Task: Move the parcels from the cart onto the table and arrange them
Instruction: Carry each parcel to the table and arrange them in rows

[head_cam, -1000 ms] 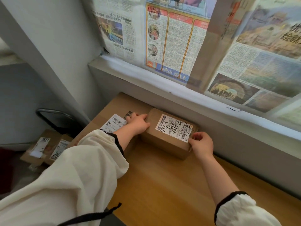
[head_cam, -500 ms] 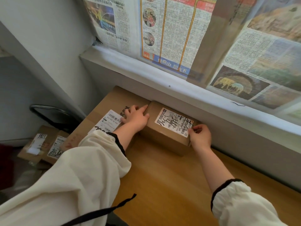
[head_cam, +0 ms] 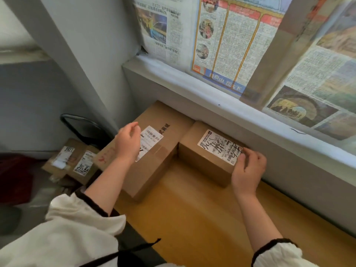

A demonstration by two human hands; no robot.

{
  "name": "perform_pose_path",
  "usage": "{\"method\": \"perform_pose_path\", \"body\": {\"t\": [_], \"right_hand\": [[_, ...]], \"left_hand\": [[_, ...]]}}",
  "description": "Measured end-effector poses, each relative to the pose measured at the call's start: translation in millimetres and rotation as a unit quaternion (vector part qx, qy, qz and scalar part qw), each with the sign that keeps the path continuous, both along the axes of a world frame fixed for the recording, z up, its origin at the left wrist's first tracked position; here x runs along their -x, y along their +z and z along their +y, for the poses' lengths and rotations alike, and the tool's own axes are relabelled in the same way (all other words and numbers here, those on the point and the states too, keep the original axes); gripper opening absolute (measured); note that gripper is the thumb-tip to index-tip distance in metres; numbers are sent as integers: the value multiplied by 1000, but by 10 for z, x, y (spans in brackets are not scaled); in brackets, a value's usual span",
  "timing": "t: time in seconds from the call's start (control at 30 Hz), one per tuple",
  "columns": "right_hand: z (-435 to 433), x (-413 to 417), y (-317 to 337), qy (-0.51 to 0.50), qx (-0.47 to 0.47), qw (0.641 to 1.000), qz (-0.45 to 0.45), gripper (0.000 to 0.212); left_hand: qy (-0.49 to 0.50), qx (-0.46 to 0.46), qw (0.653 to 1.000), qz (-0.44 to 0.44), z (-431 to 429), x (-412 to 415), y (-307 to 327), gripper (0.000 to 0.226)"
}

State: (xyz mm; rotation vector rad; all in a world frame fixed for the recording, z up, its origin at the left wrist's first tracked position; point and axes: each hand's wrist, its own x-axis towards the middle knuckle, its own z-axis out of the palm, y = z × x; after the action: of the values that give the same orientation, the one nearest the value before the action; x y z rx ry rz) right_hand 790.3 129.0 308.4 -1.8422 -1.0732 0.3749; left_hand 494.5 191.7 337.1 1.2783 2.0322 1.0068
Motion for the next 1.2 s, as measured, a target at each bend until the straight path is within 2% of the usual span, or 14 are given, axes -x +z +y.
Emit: {"method": "perform_pose_path", "body": {"t": [0.17,0.3,0.4,0.63,0.8,0.97,1.07,1.2], "right_hand": [[-7,594,253,150,-33,979,-134,31],[31,1263,352,284,-32,940,-188,29],[81,1949,359,375,19,902,-211,35],[136,3517,309,520,26,831,-193,35],[345,4464,60,549,96,805,-204,38],[498,5291,-299,544,204,789,-202,42],[636,5576,-600,518,272,792,-177,42],[853,5738,-1013,428,358,817,-146,43]], "left_hand": [[56,-10,996,73,-606,854,58,38],[71,-19,991,114,-1041,1364,24,39],[101,23,981,163,-1334,1766,-36,45],[270,61,961,22,-1918,3014,-170,53],[332,62,941,-32,-2018,3965,-447,53],[351,112,924,-104,-1842,4623,-937,56],[326,143,925,-135,-1566,4798,-1311,56],[290,192,920,-179,-1124,4774,-1787,56]]}}
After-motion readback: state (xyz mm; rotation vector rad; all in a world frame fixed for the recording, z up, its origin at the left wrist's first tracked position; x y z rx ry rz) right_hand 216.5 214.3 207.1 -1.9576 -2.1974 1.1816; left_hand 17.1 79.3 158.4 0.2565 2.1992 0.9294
